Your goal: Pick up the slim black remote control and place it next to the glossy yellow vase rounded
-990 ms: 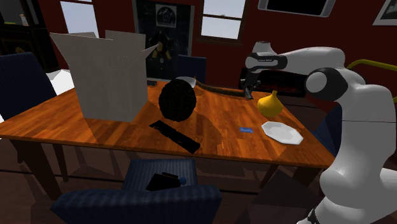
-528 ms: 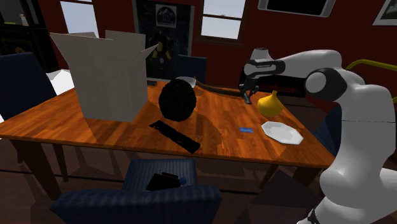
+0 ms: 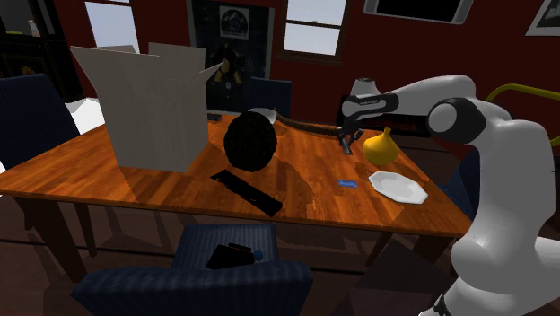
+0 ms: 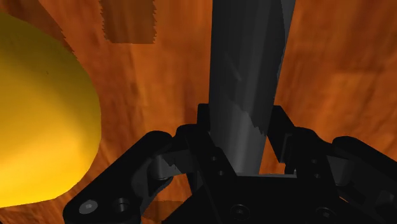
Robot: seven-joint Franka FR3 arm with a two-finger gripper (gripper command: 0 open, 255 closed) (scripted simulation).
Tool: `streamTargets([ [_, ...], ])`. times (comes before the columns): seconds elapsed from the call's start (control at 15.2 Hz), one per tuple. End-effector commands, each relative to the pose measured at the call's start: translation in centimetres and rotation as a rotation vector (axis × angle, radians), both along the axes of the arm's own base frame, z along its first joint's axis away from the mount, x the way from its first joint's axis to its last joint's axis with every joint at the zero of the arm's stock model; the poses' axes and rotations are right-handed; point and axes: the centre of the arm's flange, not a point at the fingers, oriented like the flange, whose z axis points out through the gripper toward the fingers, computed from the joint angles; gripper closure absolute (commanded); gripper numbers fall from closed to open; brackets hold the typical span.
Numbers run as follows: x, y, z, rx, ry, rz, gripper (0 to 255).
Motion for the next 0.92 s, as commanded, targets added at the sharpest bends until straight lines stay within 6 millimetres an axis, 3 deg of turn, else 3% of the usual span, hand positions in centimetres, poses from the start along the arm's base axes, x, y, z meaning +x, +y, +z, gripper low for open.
streamTargets([
  [0.0, -0.1, 0.0, -1.1, 0.0, -0.001, 0.0, 255],
  [0.86, -0.1, 0.0, -7.6, 0.0, -0.001, 0.0, 255],
])
